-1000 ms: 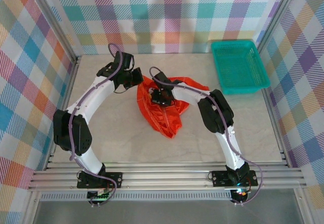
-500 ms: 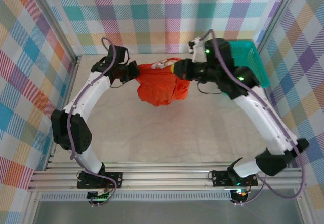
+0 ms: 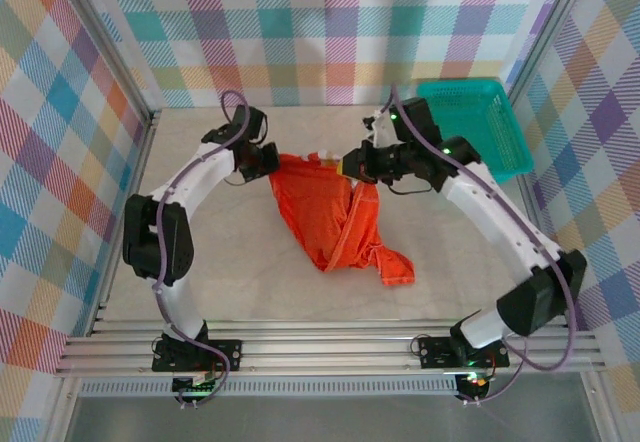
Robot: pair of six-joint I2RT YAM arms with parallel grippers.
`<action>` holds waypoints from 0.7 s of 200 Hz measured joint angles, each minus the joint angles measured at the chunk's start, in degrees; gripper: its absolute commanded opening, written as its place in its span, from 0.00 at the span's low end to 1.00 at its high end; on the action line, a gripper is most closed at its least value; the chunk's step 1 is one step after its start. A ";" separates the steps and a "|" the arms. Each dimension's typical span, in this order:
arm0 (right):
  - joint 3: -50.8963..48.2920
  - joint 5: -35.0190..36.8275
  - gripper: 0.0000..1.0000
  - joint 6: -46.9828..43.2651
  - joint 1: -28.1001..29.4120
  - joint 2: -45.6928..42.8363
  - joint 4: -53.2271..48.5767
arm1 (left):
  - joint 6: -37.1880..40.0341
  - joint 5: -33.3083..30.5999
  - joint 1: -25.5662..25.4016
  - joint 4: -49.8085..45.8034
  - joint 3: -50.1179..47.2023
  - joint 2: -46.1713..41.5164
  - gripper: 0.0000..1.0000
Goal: Fold the inside-out t-shirt
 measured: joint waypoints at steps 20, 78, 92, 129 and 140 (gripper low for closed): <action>-1.42 -0.94 0.00 0.96 -0.22 2.47 1.44 | 0.42 -0.39 0.96 0.26 -4.42 -1.25 0.52; -8.13 -2.16 0.00 5.07 -2.80 4.48 7.98 | 1.64 11.17 1.66 6.27 -11.76 -20.55 0.68; -9.25 -2.23 0.00 6.34 -3.23 5.25 9.14 | 1.64 15.87 0.22 10.84 -15.47 -25.86 0.69; -9.22 -3.19 0.00 9.05 -3.26 5.51 10.80 | 4.02 18.23 -12.68 20.65 -22.38 -28.92 0.70; -9.11 -3.30 0.00 9.70 -3.26 5.51 10.91 | 4.61 17.35 -16.35 23.26 -24.48 -28.13 0.72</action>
